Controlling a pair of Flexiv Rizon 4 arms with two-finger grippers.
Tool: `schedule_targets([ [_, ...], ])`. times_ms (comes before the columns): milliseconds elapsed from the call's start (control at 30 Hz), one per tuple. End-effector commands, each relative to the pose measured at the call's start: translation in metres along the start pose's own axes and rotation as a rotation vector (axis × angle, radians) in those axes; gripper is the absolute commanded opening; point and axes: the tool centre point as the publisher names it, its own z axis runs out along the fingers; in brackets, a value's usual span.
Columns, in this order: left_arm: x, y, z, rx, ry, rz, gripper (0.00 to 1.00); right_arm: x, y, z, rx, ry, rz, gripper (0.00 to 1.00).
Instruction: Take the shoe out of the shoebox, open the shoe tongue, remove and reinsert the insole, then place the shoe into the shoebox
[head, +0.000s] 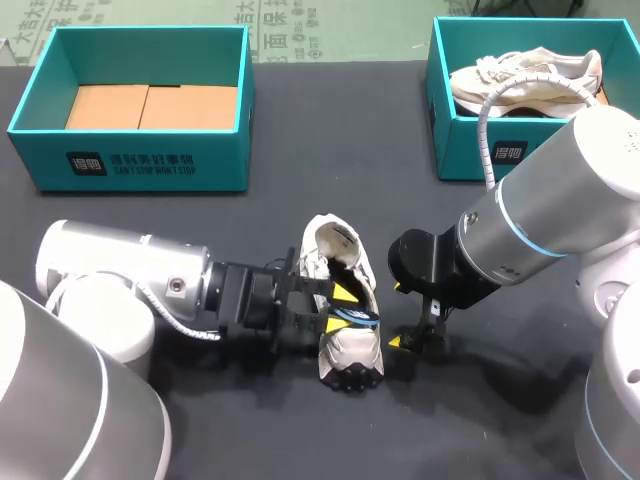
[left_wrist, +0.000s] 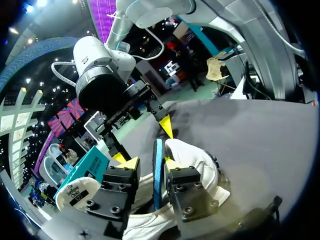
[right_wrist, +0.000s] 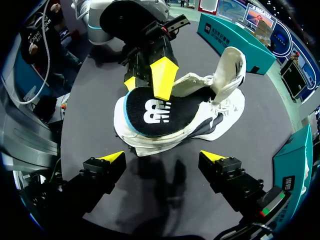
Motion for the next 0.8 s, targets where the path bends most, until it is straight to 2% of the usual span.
schedule_targets([
  [33, 0.001, 0.001, 0.005, -0.020, 0.020, -0.009, 0.12, 0.001, -0.001, 0.001, -0.002, -0.001, 0.000, 1.00],
  [67, 0.001, 0.003, 0.006, -0.025, 0.028, -0.010, 0.00, 0.001, -0.001, 0.001, -0.002, -0.001, 0.000, 1.00],
  [333, 0.007, 0.021, 0.009, -0.104, 0.090, 0.018, 0.00, 0.001, -0.001, 0.001, -0.002, -0.001, 0.000, 1.00],
  [600, 0.002, 0.045, 0.006, -0.198, 0.086, 0.008, 0.00, 0.001, -0.001, 0.001, -0.002, -0.001, 0.000, 1.00],
  [700, 0.002, 0.048, 0.005, -0.194, 0.087, -0.007, 0.00, 0.001, -0.001, 0.001, -0.002, -0.001, 0.000, 1.00],
  [800, 0.004, 0.040, 0.005, -0.153, 0.090, -0.018, 0.00, 0.001, -0.001, 0.001, -0.002, -0.001, 0.000, 1.00],
])
